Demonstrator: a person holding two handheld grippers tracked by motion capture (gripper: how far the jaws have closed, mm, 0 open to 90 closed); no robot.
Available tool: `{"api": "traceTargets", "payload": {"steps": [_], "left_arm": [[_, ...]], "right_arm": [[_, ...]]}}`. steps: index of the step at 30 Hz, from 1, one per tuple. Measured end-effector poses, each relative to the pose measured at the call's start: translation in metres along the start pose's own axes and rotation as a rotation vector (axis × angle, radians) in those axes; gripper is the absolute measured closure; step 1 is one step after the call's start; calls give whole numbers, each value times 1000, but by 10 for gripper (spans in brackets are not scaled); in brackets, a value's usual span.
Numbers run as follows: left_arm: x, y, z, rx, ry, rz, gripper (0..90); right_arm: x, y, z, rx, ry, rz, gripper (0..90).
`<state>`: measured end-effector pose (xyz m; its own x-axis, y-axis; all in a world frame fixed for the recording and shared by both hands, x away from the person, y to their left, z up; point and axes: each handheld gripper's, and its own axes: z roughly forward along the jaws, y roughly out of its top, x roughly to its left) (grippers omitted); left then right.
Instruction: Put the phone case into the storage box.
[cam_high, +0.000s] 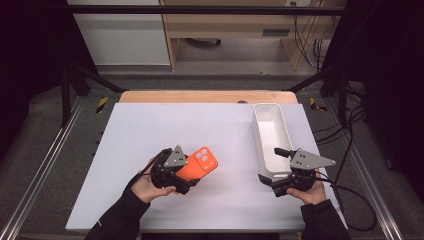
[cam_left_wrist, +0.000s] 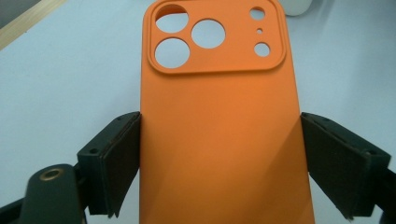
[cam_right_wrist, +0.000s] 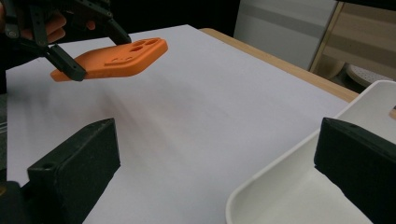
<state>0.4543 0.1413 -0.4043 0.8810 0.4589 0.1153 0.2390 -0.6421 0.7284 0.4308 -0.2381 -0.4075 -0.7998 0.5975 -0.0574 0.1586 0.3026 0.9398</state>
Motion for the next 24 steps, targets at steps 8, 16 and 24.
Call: {"api": "traceTargets", "payload": {"steps": [8, 16, 24], "left_arm": [[-5, 2, 4, 6, -13, 15, 151], [-8, 3, 6, 2, -27, 26, 151], [-13, 6, 8, -3, -39, 45, 151]], "right_arm": [[7, 2, 8, 22, 27, -24, 7], [11, 3, 13, 33, 42, -37, 8], [14, 4, 17, 43, 56, -51, 9]]}}
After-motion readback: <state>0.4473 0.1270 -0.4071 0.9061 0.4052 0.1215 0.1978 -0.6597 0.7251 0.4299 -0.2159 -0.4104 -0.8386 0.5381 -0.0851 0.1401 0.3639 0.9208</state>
